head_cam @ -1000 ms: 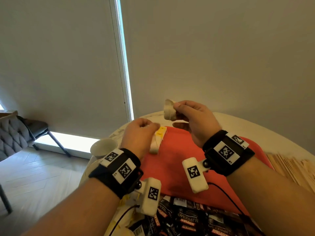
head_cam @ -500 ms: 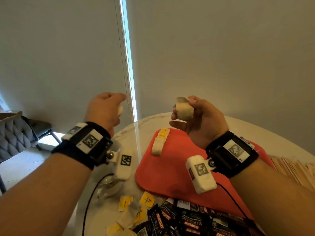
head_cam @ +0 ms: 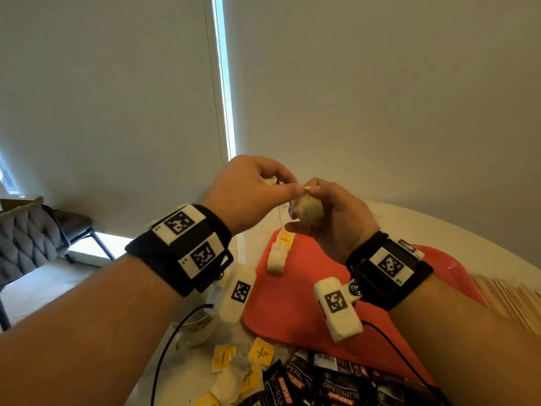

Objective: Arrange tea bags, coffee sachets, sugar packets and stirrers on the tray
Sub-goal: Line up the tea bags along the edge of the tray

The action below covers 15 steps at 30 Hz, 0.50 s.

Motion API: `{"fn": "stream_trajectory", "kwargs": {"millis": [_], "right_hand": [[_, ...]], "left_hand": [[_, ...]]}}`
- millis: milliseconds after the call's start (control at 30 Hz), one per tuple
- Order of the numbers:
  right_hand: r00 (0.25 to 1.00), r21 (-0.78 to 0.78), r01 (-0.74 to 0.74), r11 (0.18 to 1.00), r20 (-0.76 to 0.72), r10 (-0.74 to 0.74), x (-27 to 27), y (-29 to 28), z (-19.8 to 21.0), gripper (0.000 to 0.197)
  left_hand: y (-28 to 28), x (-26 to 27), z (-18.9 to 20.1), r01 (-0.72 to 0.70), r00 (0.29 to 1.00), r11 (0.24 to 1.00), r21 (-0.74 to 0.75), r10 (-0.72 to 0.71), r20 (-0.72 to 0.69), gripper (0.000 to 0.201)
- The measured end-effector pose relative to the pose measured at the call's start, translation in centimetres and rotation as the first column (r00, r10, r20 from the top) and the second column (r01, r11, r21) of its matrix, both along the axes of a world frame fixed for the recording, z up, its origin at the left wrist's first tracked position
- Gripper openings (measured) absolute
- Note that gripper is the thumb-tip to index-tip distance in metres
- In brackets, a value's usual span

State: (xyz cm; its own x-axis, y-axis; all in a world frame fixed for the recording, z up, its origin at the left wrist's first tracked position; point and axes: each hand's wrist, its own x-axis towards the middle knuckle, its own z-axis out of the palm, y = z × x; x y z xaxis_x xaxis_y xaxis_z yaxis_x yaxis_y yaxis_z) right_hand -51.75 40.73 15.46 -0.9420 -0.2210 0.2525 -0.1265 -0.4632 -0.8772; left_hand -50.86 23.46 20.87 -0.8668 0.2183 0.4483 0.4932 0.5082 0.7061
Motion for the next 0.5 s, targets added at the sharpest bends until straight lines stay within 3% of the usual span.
{"fn": "stream_trajectory", "kwargs": {"millis": [100,133,233,300,500], "right_hand": [[0.998,0.049,0.062,0.997,-0.011,-0.062,-0.4,0.1,-0.3,0.007],[0.998,0.066,0.055,0.996,-0.022,-0.054,-0.4,0.2,-0.3,0.013],[0.996,0.140,-0.080,0.987,-0.035,0.086,-0.5,0.2,-0.7,0.056],[0.987,0.248,-0.140,0.959,-0.037,0.154,-0.3,-0.3,-1.1,0.068],[1.000,0.445,0.007,0.895,-0.021,0.003,0.0,-0.7,-2.0,0.018]], "left_hand": [[0.1,-0.3,-0.2,-0.056,0.998,0.998,-0.005,0.056,0.005,0.012],[0.0,-0.4,-0.4,-0.059,0.998,0.998,-0.001,0.059,0.015,0.012],[0.0,-0.8,-0.8,-0.042,0.997,0.998,0.047,0.038,0.072,0.013],[-0.1,-1.1,-0.9,-0.041,0.992,0.990,0.137,0.024,0.128,0.014],[-1.6,-2.5,-0.5,-0.139,0.978,0.931,0.339,0.075,0.195,0.012]]}}
